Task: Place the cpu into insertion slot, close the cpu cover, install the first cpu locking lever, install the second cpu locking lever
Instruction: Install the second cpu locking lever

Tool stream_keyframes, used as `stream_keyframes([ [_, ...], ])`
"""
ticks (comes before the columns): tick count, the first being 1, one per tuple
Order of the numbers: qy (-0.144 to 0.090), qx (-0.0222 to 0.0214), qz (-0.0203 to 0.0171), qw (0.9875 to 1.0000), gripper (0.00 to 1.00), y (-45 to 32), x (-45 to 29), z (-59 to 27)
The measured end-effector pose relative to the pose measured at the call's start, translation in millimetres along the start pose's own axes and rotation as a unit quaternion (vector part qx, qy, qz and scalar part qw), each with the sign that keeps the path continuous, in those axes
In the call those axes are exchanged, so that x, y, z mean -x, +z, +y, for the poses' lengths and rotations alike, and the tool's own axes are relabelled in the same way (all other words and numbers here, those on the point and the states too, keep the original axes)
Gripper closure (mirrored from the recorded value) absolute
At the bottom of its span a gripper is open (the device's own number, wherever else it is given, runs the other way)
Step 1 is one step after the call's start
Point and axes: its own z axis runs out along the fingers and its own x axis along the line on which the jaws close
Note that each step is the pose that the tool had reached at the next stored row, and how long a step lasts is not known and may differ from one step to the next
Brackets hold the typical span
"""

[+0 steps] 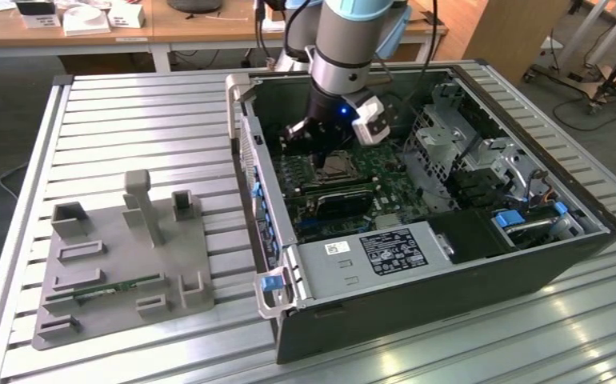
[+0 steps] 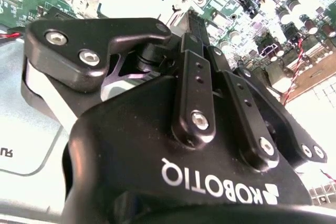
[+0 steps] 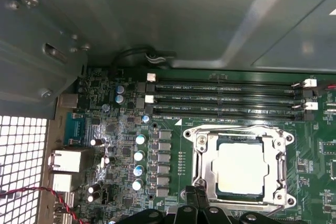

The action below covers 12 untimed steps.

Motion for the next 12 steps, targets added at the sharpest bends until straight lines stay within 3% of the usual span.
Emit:
stream_keyframes([
  [12, 0.000, 0.0000, 0.0000, 1.0000, 0.90, -9.4, 13.3, 3.3],
])
